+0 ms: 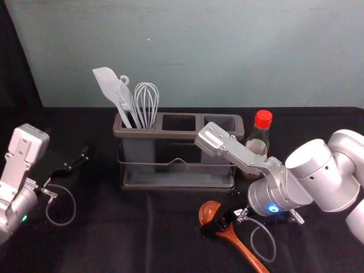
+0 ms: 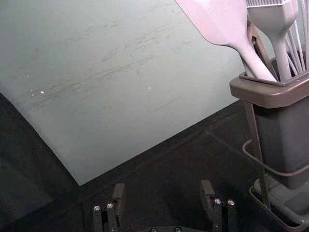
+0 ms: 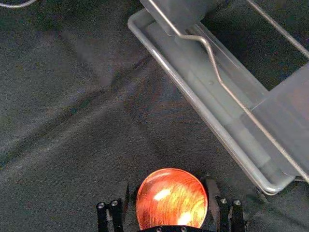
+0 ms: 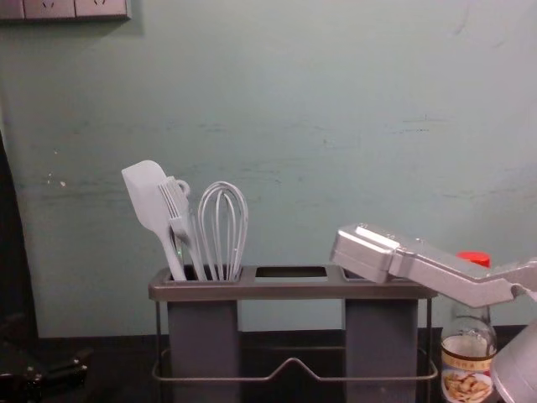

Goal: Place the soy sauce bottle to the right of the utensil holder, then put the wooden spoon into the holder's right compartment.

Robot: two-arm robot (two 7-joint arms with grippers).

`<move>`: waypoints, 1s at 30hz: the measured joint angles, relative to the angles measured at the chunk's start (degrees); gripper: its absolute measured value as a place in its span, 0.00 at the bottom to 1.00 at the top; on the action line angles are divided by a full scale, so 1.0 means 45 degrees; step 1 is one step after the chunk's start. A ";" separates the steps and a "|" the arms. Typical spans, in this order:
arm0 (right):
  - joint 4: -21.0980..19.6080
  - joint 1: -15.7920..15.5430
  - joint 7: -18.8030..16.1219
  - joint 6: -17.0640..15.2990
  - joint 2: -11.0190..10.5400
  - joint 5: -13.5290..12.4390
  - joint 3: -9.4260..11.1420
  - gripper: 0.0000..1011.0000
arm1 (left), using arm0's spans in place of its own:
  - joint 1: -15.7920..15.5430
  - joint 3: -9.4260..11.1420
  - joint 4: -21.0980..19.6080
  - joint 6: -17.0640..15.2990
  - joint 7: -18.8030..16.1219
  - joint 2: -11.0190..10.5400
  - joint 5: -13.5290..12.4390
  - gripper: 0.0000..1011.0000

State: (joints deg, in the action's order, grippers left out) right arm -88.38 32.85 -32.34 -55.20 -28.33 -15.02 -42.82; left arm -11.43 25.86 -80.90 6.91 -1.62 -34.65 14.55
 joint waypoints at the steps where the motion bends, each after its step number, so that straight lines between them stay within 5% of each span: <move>1: 0.0034 0.0001 -0.0025 0.0000 0.0033 0.0052 -0.0015 0.99 | 0.0000 0.0000 0.0000 0.0000 0.0000 0.0000 -0.0001 1.00; 30: 0.0161 -0.0420 -0.0271 0.0172 0.0319 0.0749 0.0555 0.99 | 0.0000 0.0000 0.0000 0.0000 0.0000 0.0000 0.0000 1.00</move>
State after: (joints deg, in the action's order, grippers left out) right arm -87.65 30.95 -33.56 -54.43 -26.90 -11.65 -40.32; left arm -11.43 25.86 -80.90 6.91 -1.62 -34.65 14.55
